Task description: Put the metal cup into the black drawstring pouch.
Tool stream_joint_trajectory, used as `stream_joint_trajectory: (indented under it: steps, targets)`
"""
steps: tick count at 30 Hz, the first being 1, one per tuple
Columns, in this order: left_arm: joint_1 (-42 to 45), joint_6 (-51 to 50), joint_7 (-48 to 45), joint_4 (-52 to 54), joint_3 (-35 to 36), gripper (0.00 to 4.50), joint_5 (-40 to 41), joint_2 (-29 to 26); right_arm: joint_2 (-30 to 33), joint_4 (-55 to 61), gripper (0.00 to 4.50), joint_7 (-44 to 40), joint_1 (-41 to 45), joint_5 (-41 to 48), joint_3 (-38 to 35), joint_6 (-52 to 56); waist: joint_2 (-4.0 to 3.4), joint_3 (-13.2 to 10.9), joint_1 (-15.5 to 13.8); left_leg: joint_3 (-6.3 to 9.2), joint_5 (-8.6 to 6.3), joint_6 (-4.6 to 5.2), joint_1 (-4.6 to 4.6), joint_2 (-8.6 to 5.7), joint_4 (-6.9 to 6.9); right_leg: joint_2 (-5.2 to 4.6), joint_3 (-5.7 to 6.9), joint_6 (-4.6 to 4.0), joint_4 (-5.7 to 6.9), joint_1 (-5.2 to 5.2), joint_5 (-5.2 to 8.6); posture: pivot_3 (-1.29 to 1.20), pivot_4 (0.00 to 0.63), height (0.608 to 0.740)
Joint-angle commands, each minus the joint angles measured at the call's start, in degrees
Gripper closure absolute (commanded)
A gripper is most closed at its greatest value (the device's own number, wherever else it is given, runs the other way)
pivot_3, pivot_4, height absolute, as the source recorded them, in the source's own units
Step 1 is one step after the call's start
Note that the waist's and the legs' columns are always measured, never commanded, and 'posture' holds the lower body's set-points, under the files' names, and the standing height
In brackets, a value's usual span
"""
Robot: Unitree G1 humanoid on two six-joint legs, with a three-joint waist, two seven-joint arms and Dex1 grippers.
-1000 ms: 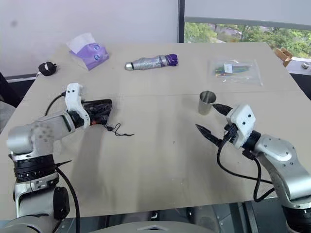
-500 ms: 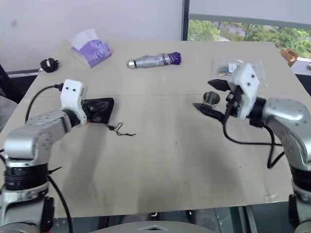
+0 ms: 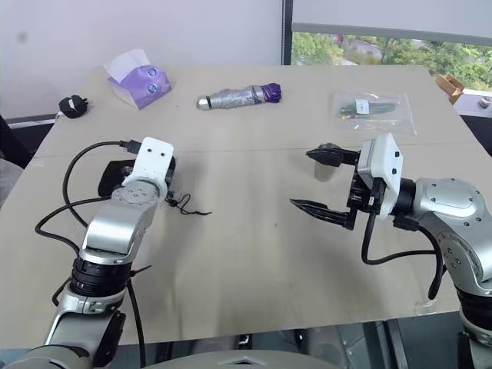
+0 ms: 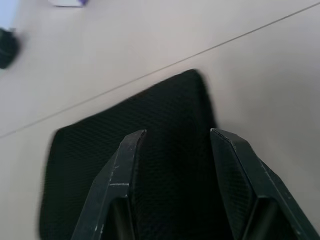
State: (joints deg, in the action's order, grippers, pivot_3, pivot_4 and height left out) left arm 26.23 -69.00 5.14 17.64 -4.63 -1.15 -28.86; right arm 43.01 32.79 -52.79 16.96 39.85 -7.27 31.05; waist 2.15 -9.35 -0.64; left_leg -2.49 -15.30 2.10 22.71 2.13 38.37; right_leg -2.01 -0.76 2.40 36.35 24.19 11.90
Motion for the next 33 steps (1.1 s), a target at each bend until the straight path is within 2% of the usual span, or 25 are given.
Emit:
stream_joint_trajectory:
  steps: [1, 7, 10, 12, 13, 20, 22, 24, 26, 28, 33]
  targets:
    - [-0.7, -0.6, 0.4, 1.7, 0.3, 2.48, -2.5, 0.8, 0.8, 2.0, 0.0, 0.0, -0.3, 0.9, -0.9, -0.3, 0.0, 0.0, -0.1, -0.01, 0.0, 0.0, 0.01, 0.0, 0.0, -0.01, -0.01, 0.0, -0.01, 0.0, 0.0, 0.0, 0.15, 0.74]
    - [-1.4, 0.7, 0.5, -0.6, 0.7, 2.48, -4.3, 2.8, 1.0, 2.4, 0.0, 0.3, -1.0, 1.0, -0.9, -0.2, 0.0, 0.0, -0.2, -0.03, 0.0, 0.0, 0.06, -0.03, 0.03, -0.08, -0.02, 0.0, -0.03, 0.0, 0.0, 0.0, 0.15, 0.74]
    - [-2.3, 2.8, -1.4, -0.6, 3.7, 3.19, -2.9, 3.8, 1.1, 2.4, 0.0, 0.8, -1.1, 0.7, -0.9, -0.2, 0.0, 0.0, -0.1, -0.03, 0.0, 0.0, 0.04, -0.03, 0.05, -0.08, -0.02, 0.0, -0.01, 0.0, 0.0, 0.0, 0.15, 0.74]
    - [-3.3, 4.6, -4.8, 0.3, 7.1, 4.14, -0.6, 3.4, 1.0, 2.5, 0.0, 1.6, -1.3, 0.7, -1.4, 0.1, 0.0, 0.0, -0.1, -0.03, 0.0, 0.0, 0.04, -0.02, 0.07, -0.08, -0.01, 0.0, 0.01, 0.0, -0.01, 0.0, 0.15, 0.74]
    - [-3.9, 5.4, -6.4, 0.3, 8.6, 4.46, 0.4, 2.7, 1.0, 2.6, 0.0, 2.0, -1.6, 0.8, -1.7, 0.2, 0.0, 0.0, 0.0, -0.04, 0.0, 0.0, 0.02, -0.01, 0.06, -0.08, -0.02, 0.0, 0.01, 0.0, 0.0, 0.0, 0.15, 0.74]
    - [-5.4, 9.2, -14.4, -1.2, 14.3, 4.46, 4.0, -1.5, 1.0, 3.3, 0.0, 4.5, -3.1, 0.6, -2.7, 0.3, 0.0, 0.0, -0.2, -0.02, 0.0, 0.0, 0.02, 0.0, 0.09, -0.1, 0.02, -0.01, 0.08, 0.01, 0.0, 0.0, 0.15, 0.74]
    - [-4.1, 8.0, -19.2, -1.0, 18.9, 4.46, 9.7, -0.6, 1.3, 3.4, 0.0, 5.7, -3.6, 0.5, -3.1, 0.9, 0.0, 0.0, -0.2, -0.07, 0.0, 0.0, 0.02, -0.02, 0.1, -0.12, -0.01, -0.01, 0.07, 0.0, 0.0, 0.0, 0.15, 0.74]
    - [-2.5, 3.9, -25.7, 0.8, 25.0, 4.46, 19.3, 2.0, 2.2, 2.2, 0.0, 7.7, -3.4, -1.9, -2.7, 1.8, 0.0, 0.0, -0.2, -0.07, 0.0, 0.0, 0.04, -0.01, 0.15, -0.15, 0.0, 0.0, 0.07, 0.0, 0.0, 0.0, 0.15, 0.74]
    - [-2.2, -0.1, -31.9, 1.7, 28.6, 4.46, 26.7, 1.1, 3.5, -1.0, 0.0, 10.4, -1.7, -2.0, -2.0, 7.3, 0.02, 0.0, -0.1, -0.06, 0.0, 0.0, 0.08, -0.02, 0.23, -0.2, 0.06, 0.0, 0.08, 0.0, 0.0, 0.0, 0.15, 0.74]
    - [-1.6, -2.2, -33.6, 1.6, 29.5, 4.46, 29.6, -0.3, 4.8, -3.5, 0.0, 12.9, 0.2, -5.4, -0.7, 9.1, 0.02, 0.0, 0.0, -0.13, 0.0, 0.0, 0.07, -0.03, 0.27, -0.2, 0.02, 0.0, 0.09, 0.0, 0.0, 0.0, 0.15, 0.74]
    - [0.2, -6.1, -32.6, 2.9, 30.6, 4.46, 35.0, 1.4, 4.5, -12.4, 0.0, 16.9, 8.7, -7.2, 1.9, 18.2, 0.01, 0.0, 0.3, -0.15, 0.0, 0.0, -0.05, -0.03, 0.28, -0.04, -0.08, -0.01, 0.24, 0.0, 0.0, 0.0, 0.15, 0.74]
